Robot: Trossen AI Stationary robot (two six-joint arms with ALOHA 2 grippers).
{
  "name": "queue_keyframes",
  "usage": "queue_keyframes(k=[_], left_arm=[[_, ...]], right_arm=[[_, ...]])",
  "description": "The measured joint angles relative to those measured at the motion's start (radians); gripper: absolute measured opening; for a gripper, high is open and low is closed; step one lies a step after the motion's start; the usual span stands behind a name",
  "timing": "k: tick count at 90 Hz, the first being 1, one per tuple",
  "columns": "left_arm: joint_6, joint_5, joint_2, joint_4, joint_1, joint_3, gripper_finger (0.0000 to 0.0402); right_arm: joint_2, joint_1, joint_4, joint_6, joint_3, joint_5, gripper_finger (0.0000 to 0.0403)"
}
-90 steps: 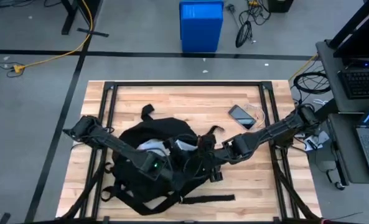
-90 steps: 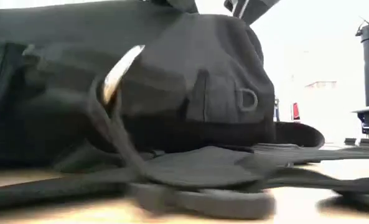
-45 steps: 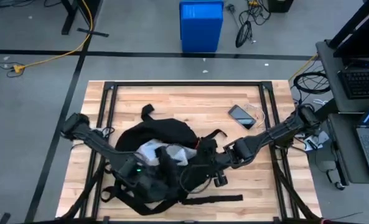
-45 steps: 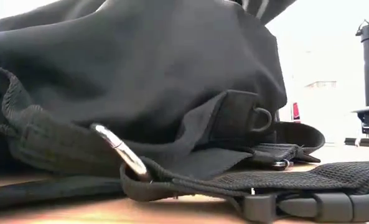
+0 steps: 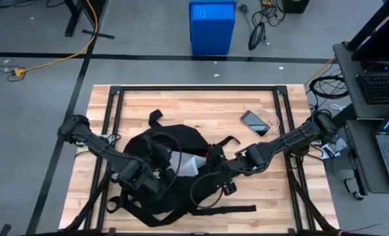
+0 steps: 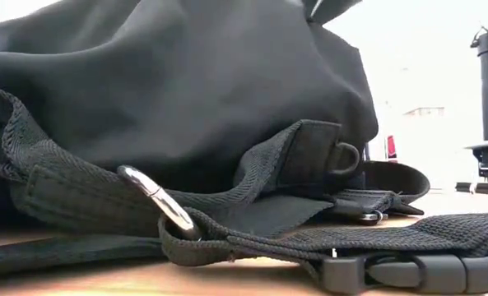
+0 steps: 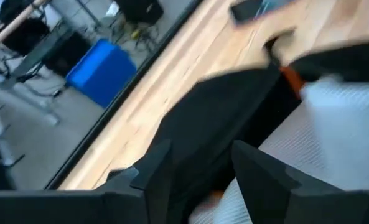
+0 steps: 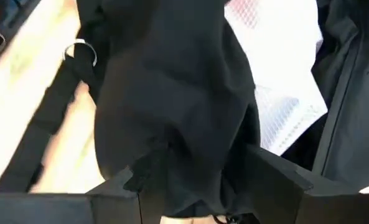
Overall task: Unpack backpack
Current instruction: Put the zip bag into the black backpack
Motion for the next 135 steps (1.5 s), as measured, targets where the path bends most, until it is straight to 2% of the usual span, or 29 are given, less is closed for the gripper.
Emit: queue_keyframes(k=[26,39,64,77,105,114,126,135], left_arm=[[0.297,0.148,-0.002,0.295,0.095,-0.177,0.0151],[0.416,0.137,-0.002,0.349,0.139,-0.225,0.0151],[0.665,0.213,-0.002,0.526,0.248,-0.277,0.0151],[0.730,0.377,-0.002,0.593,0.306,-0.291,0.0150],[0.803,0.396,0.018,0.625,0.384,-0.291,0.0148],[0.866,0.462,0.046,0.631,0.411,-0.291,0.0117],[0.881,0.474,0.052,0.668,0.423,-0.291,0.0023],[0.883,0.469,0.048,0.678,0.427,-0.291,0.0011]], right_arm=[[0.000,-0.027,-0.006,-0.006,0.000,-0.003,0.0178],[0.000,-0.032,-0.005,-0.006,0.000,-0.003,0.0178],[0.000,-0.032,0.004,-0.005,-0.001,-0.003,0.0178],[0.000,-0.031,0.008,-0.005,-0.001,-0.036,0.0178],[0.000,-0.031,0.022,-0.005,-0.001,-0.052,0.0178],[0.000,-0.031,0.043,-0.005,-0.001,-0.052,0.0178],[0.000,-0.033,0.074,-0.002,-0.001,-0.051,0.0178],[0.004,-0.034,0.074,0.004,-0.001,-0.050,0.0175]])
